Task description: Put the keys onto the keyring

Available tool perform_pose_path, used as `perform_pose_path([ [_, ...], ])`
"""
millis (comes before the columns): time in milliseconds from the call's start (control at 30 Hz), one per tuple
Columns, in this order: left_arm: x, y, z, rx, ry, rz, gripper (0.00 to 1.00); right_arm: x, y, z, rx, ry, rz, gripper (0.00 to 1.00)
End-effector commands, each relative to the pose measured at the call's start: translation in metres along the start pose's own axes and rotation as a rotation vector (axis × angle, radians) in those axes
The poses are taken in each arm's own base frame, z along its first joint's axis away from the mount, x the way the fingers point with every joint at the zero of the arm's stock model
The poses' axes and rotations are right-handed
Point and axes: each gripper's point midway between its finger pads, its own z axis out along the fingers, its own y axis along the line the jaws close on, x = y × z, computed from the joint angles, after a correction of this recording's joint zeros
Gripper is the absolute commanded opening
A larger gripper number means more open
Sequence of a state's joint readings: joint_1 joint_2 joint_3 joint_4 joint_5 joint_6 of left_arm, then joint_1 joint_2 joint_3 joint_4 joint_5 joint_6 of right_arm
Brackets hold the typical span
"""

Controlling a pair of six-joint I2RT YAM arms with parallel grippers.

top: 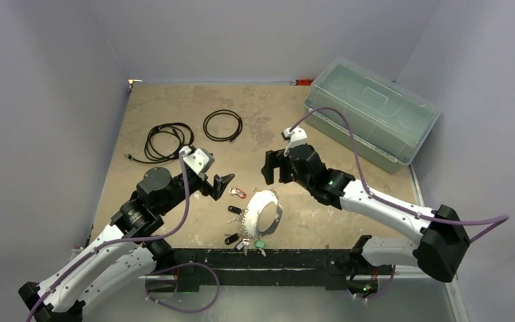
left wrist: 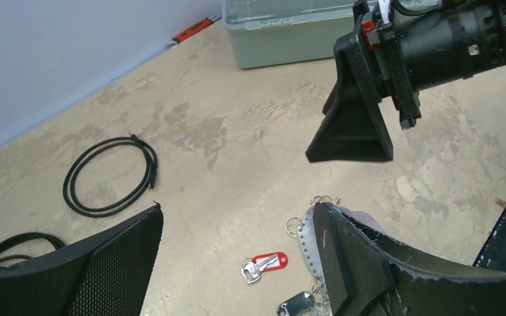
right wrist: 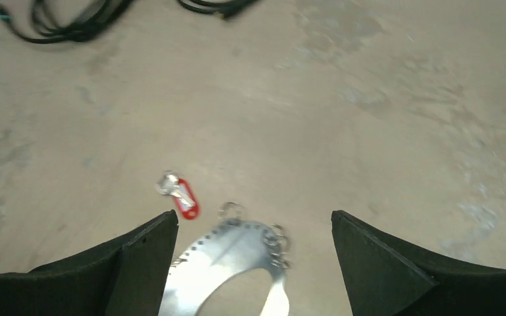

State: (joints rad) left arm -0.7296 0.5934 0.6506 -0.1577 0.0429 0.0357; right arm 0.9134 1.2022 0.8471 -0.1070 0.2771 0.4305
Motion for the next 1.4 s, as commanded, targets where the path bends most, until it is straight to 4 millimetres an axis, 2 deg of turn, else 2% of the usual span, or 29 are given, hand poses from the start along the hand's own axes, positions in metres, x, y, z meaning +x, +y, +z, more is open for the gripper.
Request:
perform_pose_path([
  [0,-0.003,0.010,0.001,-0.070,-0.006,-0.055,0.84,0.033,-0.031,0.009,0.036,0.137,0.097,0.89],
  [233,0.001,0.009,0.001,-0.066,0.001,-0.060,0.83,0.078,-0.051,0.030,0.102,0.264,0.060,0.79],
  [333,0.000,0.007,0.000,-0.055,-0.005,-0.059,0.83,0.089,-0.053,0.036,0.091,0.286,0.053,0.70],
  [567,0.000,0.007,-0.001,-0.050,-0.009,-0.056,0.82,0.116,-0.050,0.040,0.017,0.353,0.058,0.63],
  [800,-0.001,0.003,-0.002,-0.030,-0.014,-0.051,0.82,0.124,-0.045,0.041,-0.034,0.358,0.048,0.58],
  [1100,-0.002,0.002,-0.003,-0.021,-0.017,-0.044,0.82,0.134,-0.046,0.051,-0.046,0.374,0.041,0.48],
  [1367,-0.001,0.001,-0.003,-0.017,-0.015,-0.041,0.81,0.138,-0.044,0.045,-0.055,0.392,0.056,0.39],
])
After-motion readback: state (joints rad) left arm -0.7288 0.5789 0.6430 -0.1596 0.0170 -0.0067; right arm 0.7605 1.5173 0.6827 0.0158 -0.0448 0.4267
